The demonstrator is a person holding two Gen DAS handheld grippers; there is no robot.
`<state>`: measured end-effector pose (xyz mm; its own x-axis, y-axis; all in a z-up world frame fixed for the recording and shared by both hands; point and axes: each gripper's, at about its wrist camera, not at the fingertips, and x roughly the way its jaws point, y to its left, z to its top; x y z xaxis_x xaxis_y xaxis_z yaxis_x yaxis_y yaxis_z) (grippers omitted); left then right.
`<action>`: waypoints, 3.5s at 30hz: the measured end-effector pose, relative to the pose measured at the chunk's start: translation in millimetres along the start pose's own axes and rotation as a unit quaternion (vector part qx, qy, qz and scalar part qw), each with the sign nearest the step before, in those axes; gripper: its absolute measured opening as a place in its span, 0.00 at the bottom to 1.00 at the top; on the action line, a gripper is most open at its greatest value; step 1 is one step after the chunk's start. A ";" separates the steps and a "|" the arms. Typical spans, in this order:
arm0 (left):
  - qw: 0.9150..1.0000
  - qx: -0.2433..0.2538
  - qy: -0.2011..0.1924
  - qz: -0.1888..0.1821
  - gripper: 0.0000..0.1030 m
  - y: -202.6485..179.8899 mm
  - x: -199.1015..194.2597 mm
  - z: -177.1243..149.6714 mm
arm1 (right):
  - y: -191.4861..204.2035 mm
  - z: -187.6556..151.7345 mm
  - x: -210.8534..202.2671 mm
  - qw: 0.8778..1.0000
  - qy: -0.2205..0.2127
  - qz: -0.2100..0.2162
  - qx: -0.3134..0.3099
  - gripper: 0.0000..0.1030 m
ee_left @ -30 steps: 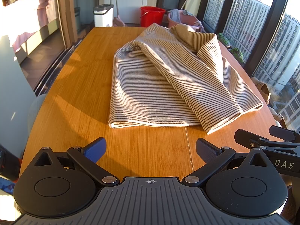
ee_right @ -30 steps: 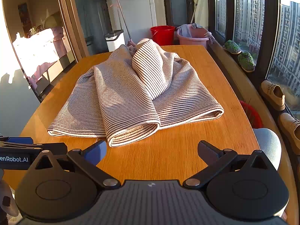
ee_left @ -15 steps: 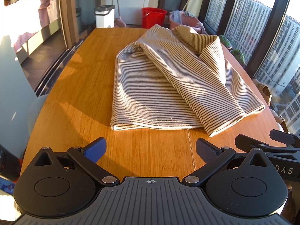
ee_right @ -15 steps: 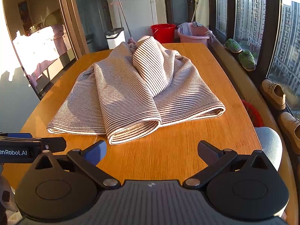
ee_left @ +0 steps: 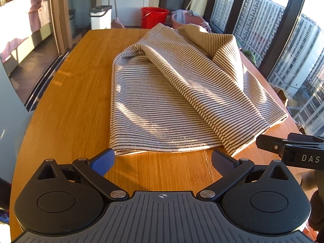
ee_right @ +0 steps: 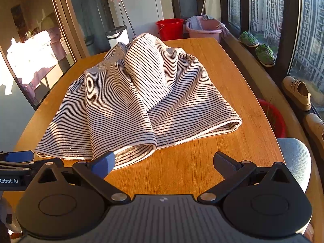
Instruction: Fold clothes
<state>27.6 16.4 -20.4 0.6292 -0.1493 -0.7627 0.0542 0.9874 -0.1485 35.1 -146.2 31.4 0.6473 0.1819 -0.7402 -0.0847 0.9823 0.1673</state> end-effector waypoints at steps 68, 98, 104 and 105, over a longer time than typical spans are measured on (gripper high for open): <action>0.978 0.185 -0.091 -0.036 1.00 3.8 57.7 165.7 | 23.9 172.9 99.4 0.970 -0.077 -0.005 -0.231 0.05; 0.993 0.075 -0.073 -0.050 0.79 50.8 109.7 205.6 | -14.7 139.6 64.2 0.978 -0.001 0.183 -0.104 0.43; 0.988 0.077 -0.094 -0.099 0.89 50.1 66.3 203.2 | 54.5 116.7 59.4 0.958 -0.038 0.226 -0.173 0.04; 0.987 0.077 -0.106 -0.097 0.92 52.1 56.1 204.4 | 72.6 114.2 52.3 0.947 -0.049 0.255 -0.189 0.00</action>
<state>224.2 70.2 57.7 0.7420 -0.3389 -0.5784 0.2974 0.9397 -0.1689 149.3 -70.6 79.2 0.5154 0.6502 -0.5583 -0.6584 0.7174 0.2276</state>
